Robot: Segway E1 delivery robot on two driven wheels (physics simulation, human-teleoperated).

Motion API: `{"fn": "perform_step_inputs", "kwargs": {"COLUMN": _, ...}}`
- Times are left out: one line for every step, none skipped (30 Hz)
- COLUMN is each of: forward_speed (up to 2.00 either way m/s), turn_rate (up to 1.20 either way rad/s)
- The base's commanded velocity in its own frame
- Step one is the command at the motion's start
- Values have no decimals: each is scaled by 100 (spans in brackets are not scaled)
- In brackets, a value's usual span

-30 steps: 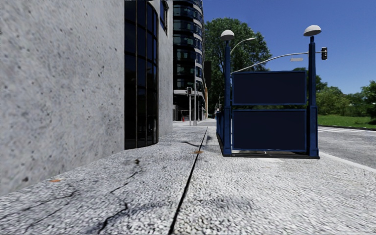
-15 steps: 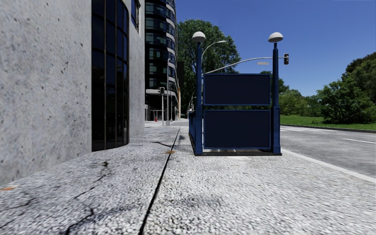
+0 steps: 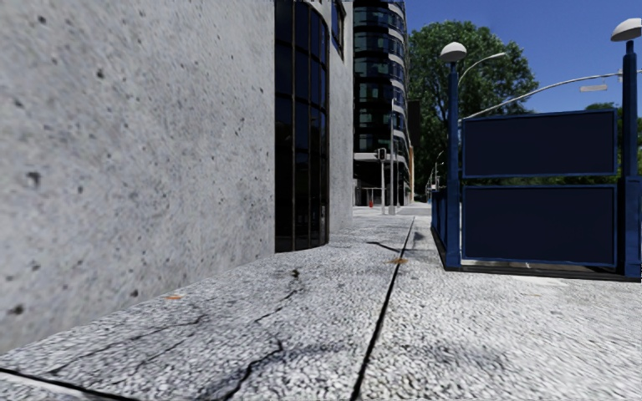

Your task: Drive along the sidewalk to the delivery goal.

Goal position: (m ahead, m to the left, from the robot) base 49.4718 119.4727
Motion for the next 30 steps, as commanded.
{"fn": "perform_step_inputs", "kwargs": {"forward_speed": 0, "turn_rate": 0}}
{"fn": "perform_step_inputs", "kwargs": {"forward_speed": 0, "turn_rate": 0}}
{"fn": "perform_step_inputs", "kwargs": {"forward_speed": 0, "turn_rate": 0}}
{"fn": "perform_step_inputs", "kwargs": {"forward_speed": 0, "turn_rate": 0}}
{"fn": "perform_step_inputs", "kwargs": {"forward_speed": 0, "turn_rate": 0}}
{"fn": "perform_step_inputs", "kwargs": {"forward_speed": 0, "turn_rate": 0}}
{"fn": "perform_step_inputs", "kwargs": {"forward_speed": 0, "turn_rate": 0}}
{"fn": "perform_step_inputs", "kwargs": {"forward_speed": 0, "turn_rate": 0}}
{"fn": "perform_step_inputs", "kwargs": {"forward_speed": 0, "turn_rate": 0}}
{"fn": "perform_step_inputs", "kwargs": {"forward_speed": 0, "turn_rate": 0}}
{"fn": "perform_step_inputs", "kwargs": {"forward_speed": 0, "turn_rate": 0}}
{"fn": "perform_step_inputs", "kwargs": {"forward_speed": 0, "turn_rate": 0}}
{"fn": "perform_step_inputs", "kwargs": {"forward_speed": 0, "turn_rate": 0}}
{"fn": "perform_step_inputs", "kwargs": {"forward_speed": 0, "turn_rate": 0}}
{"fn": "perform_step_inputs", "kwargs": {"forward_speed": 0, "turn_rate": 0}}
{"fn": "perform_step_inputs", "kwargs": {"forward_speed": 0, "turn_rate": 0}}
{"fn": "perform_step_inputs", "kwargs": {"forward_speed": 0, "turn_rate": 0}}
{"fn": "perform_step_inputs", "kwargs": {"forward_speed": 0, "turn_rate": 0}}
{"fn": "perform_step_inputs", "kwargs": {"forward_speed": 0, "turn_rate": 0}}
{"fn": "perform_step_inputs", "kwargs": {"forward_speed": 0, "turn_rate": 0}}
{"fn": "perform_step_inputs", "kwargs": {"forward_speed": 0, "turn_rate": 0}}
{"fn": "perform_step_inputs", "kwargs": {"forward_speed": 0, "turn_rate": 0}}
{"fn": "perform_step_inputs", "kwargs": {"forward_speed": 0, "turn_rate": 0}}
{"fn": "perform_step_inputs", "kwargs": {"forward_speed": 0, "turn_rate": 0}}
{"fn": "perform_step_inputs", "kwargs": {"forward_speed": 0, "turn_rate": 0}}
{"fn": "perform_step_inputs", "kwargs": {"forward_speed": 0, "turn_rate": 0}}
{"fn": "perform_step_inputs", "kwargs": {"forward_speed": 0, "turn_rate": 0}}
{"fn": "perform_step_inputs", "kwargs": {"forward_speed": 0, "turn_rate": 0}}
{"fn": "perform_step_inputs", "kwargs": {"forward_speed": 25, "turn_rate": 0}}
{"fn": "perform_step_inputs", "kwargs": {"forward_speed": 25, "turn_rate": 0}}
